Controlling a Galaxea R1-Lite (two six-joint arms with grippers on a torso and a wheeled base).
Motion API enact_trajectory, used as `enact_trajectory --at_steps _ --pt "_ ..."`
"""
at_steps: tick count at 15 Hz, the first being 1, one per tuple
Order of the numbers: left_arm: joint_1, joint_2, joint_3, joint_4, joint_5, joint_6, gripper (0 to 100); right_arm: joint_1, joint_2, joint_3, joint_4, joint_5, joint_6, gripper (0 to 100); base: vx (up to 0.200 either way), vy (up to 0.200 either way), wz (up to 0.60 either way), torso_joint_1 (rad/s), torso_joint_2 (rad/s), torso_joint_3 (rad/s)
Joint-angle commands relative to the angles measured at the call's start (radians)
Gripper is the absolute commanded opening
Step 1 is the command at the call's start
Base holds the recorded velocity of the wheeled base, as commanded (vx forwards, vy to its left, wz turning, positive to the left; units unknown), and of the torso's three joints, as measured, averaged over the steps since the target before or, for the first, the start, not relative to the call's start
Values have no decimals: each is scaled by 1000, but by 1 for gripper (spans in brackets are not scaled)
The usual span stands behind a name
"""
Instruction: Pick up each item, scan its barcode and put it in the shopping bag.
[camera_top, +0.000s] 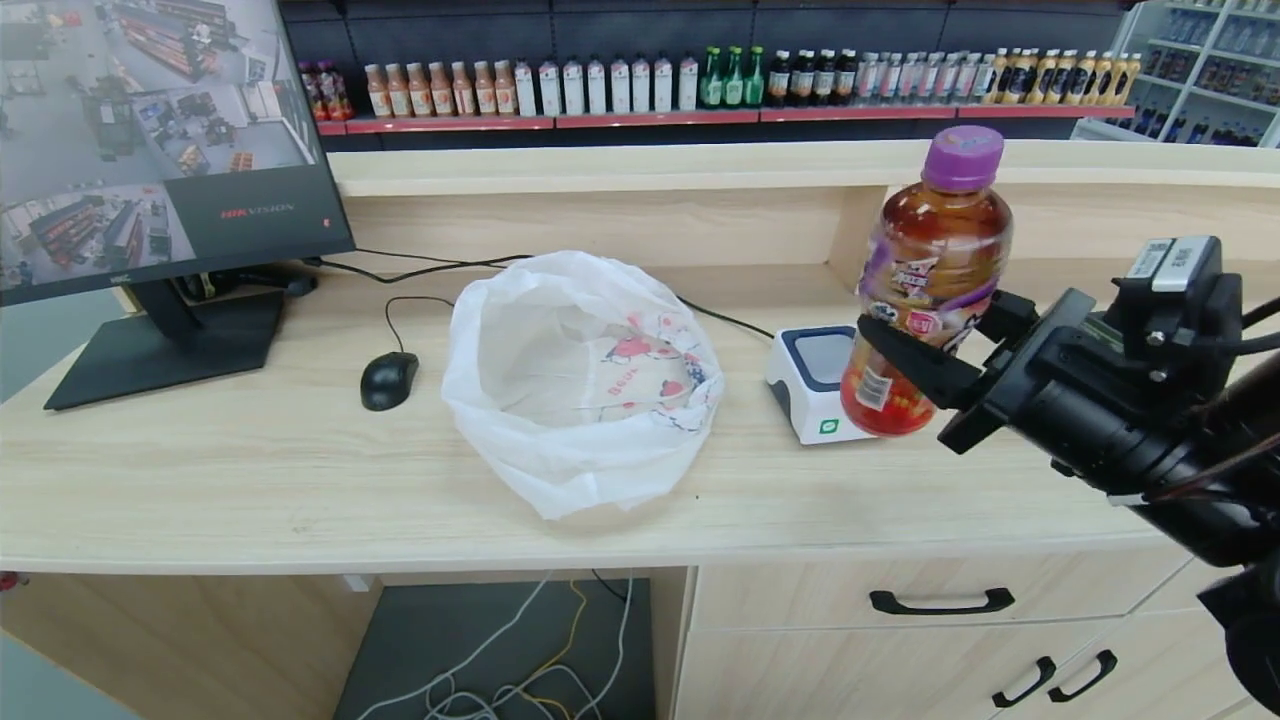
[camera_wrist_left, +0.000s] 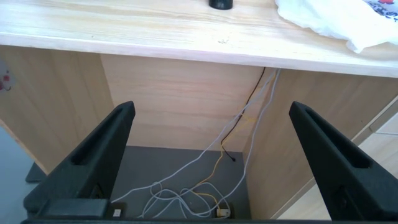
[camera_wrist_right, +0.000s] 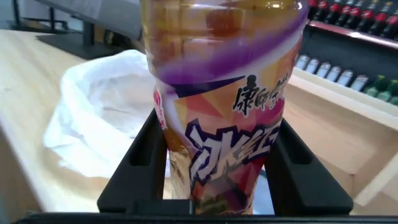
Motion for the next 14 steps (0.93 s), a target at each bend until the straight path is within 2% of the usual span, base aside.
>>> enact_trajectory --at_steps 1,3,7,11,14 --pt "1 0 0 0 0 0 100 -16 59 -104 3 7 -60 0 0 0 0 0 0 0" --pt "1 0 0 0 0 -1 100 -13 116 -265 26 18 -176 0 0 0 0 0 0 0" --pt "1 0 0 0 0 -1 100 -13 226 -365 -9 18 -422 0 0 0 0 0 0 0" --pt "1 0 0 0 0 -1 100 -28 271 -339 -9 76 -570 0 0 0 0 0 0 0" --pt "1 0 0 0 0 -1 100 -33 318 -337 -14 159 -669 0 0 0 0 0 0 0"
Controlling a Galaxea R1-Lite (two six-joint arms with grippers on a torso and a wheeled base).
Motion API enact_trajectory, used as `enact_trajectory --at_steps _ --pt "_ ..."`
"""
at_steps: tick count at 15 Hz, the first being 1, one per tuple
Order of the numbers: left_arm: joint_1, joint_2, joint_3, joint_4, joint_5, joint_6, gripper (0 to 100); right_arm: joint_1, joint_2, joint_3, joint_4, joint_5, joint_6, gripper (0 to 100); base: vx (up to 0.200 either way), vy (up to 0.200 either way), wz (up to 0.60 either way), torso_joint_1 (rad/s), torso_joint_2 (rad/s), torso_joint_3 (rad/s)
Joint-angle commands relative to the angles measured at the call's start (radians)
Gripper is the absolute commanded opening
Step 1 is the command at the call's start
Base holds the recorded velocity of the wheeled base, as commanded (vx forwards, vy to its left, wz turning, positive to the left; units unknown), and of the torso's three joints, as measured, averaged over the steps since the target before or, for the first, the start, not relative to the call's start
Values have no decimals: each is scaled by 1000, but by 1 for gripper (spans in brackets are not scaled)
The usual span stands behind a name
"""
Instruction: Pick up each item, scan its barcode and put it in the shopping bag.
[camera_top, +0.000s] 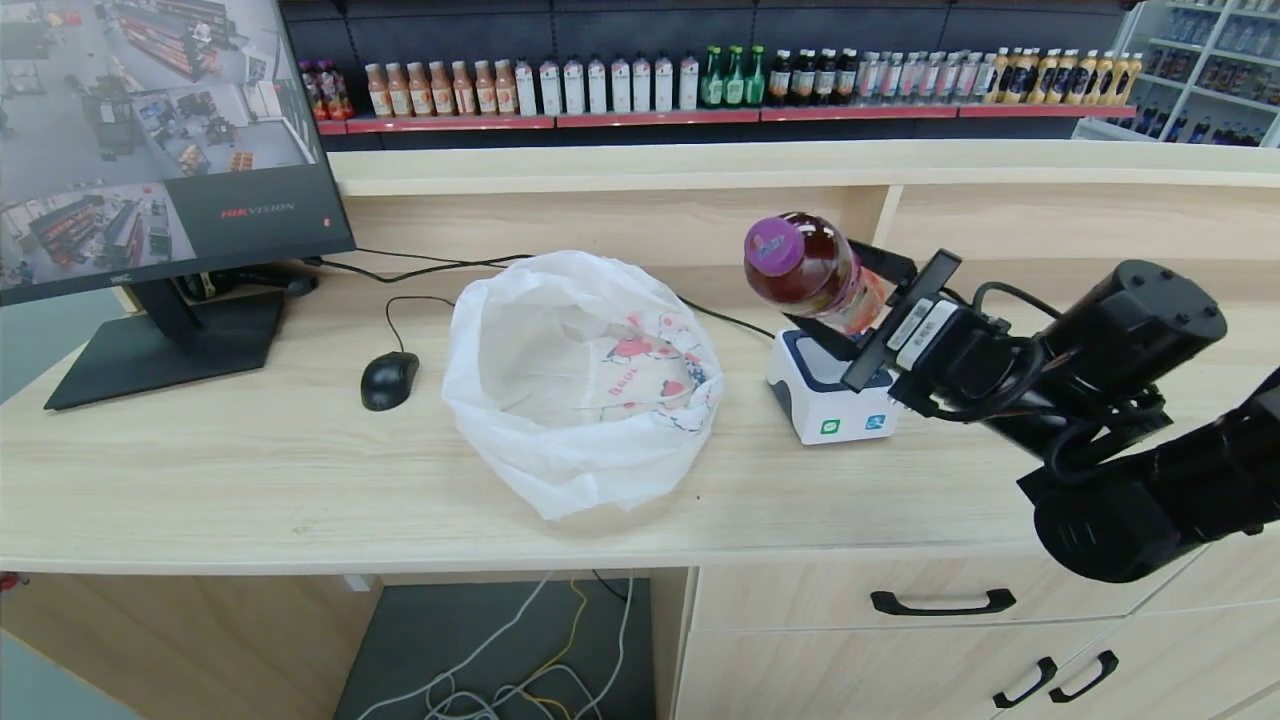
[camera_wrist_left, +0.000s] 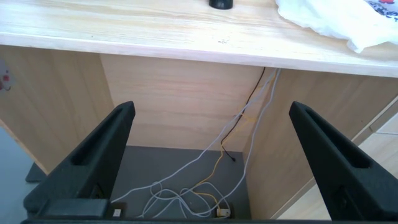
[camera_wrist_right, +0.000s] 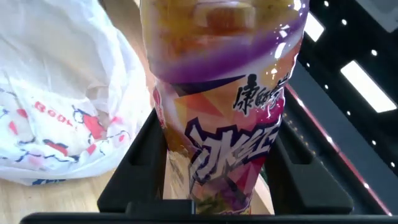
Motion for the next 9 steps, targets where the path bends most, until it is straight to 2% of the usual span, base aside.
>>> enact_trajectory --at_steps 1,9 --pt "0 0 0 0 1 -1 100 -6 41 0 -5 24 -40 0 0 0 0 0 0 0" --pt "0 0 0 -2 1 -1 100 -91 57 3 -11 185 -132 0 0 0 0 0 0 0"
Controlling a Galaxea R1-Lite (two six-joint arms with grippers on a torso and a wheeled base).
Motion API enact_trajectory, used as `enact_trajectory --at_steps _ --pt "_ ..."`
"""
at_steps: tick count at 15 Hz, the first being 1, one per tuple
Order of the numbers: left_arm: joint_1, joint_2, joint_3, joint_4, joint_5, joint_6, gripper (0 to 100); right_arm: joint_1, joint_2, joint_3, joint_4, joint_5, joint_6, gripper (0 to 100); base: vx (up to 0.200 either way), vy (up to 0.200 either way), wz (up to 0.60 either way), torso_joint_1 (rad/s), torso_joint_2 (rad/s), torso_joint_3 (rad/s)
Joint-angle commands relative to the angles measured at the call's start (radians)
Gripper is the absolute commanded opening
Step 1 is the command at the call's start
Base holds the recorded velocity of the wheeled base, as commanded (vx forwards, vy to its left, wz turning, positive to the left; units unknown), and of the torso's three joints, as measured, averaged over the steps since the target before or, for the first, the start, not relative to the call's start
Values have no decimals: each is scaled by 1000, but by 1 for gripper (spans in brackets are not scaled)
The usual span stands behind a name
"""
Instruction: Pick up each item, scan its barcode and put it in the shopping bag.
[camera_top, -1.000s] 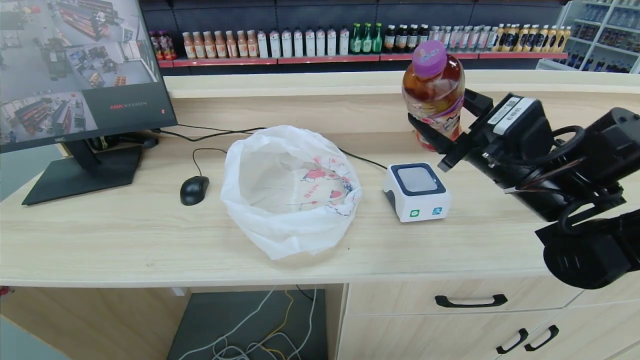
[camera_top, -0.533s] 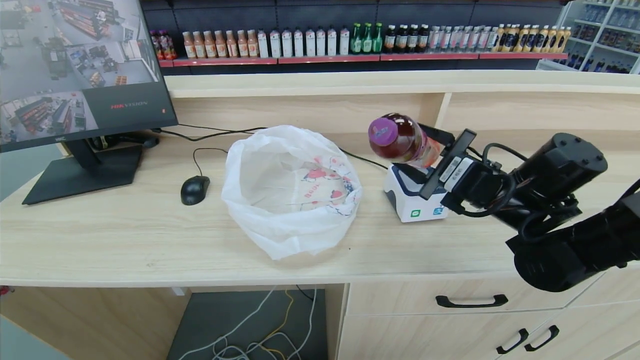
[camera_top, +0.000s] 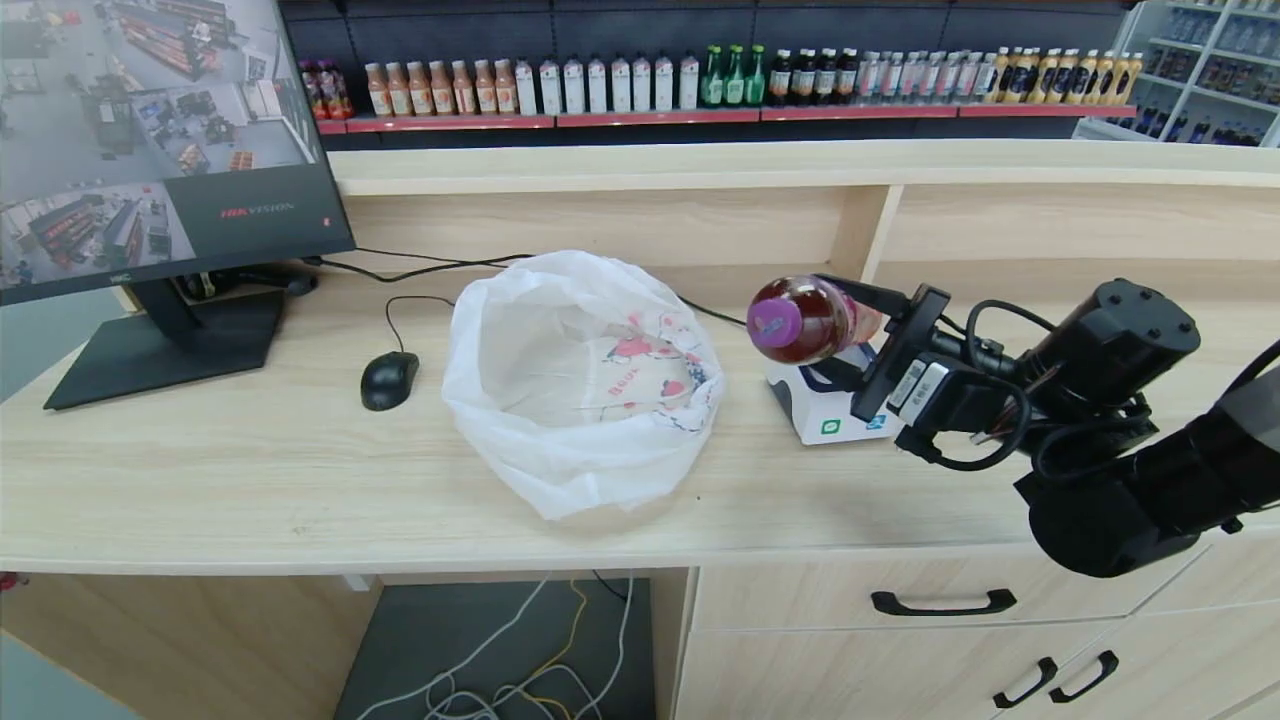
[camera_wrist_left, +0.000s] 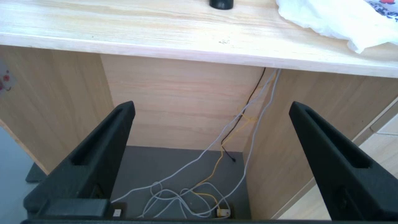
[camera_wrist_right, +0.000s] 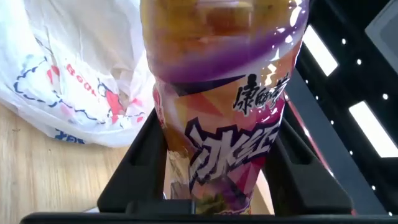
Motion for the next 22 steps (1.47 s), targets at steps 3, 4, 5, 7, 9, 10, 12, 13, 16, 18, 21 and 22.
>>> enact_trajectory --at_steps 3,4,5,7,9,10,12,13,16,18,21,22 --pt "0 0 0 1 0 -1 100 -30 -5 0 -1 30 -46 0 0 0 0 0 0 0" --pt "0 0 0 -1 0 -1 100 -30 -4 6 -1 30 -65 0 0 0 0 0 0 0" --pt "0 0 0 1 0 -1 100 -31 -1 8 -1 33 -79 0 0 0 0 0 0 0" --pt "0 0 0 1 0 0 100 -31 -1 9 -7 44 -105 0 0 0 0 0 0 0" --pt "0 0 0 1 0 0 100 -36 1 41 -10 44 -128 0 0 0 0 0 0 0" --pt "0 0 0 1 0 0 100 -38 2 48 -24 44 -135 0 0 0 0 0 0 0" --pt "0 0 0 1 0 0 100 -38 4 54 -33 45 -138 0 0 0 0 0 0 0" --pt "0 0 0 1 0 0 100 -39 5 63 -33 45 -140 0 0 0 0 0 0 0" --pt "0 0 0 1 0 0 100 -38 15 68 -33 45 -157 0 0 0 0 0 0 0" --pt "0 0 0 1 0 0 100 -38 15 74 -33 45 -164 0 0 0 0 0 0 0" --pt "0 0 0 1 0 0 100 -36 13 74 -33 45 -180 0 0 0 0 0 0 0" --pt "0 0 0 1 0 -1 100 -36 13 74 -33 45 -187 0 0 0 0 0 0 0"
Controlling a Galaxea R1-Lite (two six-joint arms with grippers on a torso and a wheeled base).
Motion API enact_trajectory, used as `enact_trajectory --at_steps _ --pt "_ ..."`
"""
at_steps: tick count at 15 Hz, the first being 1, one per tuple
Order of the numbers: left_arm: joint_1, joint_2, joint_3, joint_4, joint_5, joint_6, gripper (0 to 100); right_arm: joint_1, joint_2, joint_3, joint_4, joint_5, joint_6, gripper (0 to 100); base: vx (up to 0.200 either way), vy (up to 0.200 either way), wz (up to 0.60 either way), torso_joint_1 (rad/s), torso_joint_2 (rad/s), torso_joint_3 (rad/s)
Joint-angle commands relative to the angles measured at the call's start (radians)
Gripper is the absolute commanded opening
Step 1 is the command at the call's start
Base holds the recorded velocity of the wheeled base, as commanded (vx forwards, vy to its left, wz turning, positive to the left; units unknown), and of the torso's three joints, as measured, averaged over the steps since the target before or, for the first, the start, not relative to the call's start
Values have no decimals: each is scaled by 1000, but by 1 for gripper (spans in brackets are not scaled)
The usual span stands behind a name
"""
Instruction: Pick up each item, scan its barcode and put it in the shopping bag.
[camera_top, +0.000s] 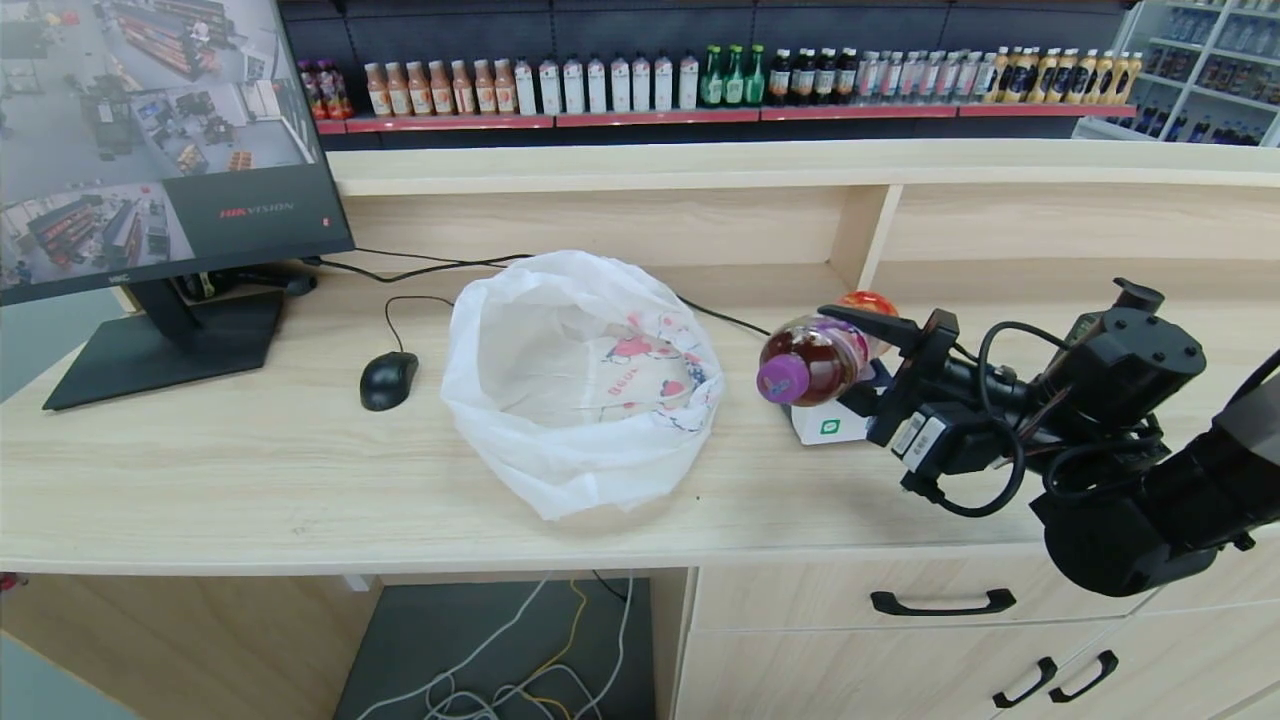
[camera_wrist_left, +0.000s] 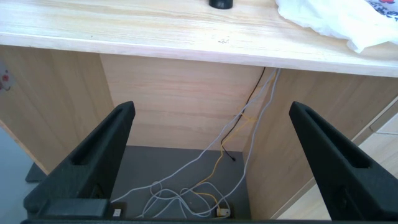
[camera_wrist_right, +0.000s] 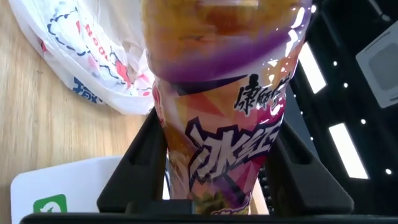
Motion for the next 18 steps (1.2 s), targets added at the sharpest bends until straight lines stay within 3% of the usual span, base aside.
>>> enact_trajectory --at_steps 1,18 --pt "0 0 0 0 1 1 100 0 -1 0 -1 0 -5 0 0 0 0 0 0 0" --pt "0 0 0 0 1 1 100 30 -39 1 -1 -1 -7 0 0 0 0 0 0 0"
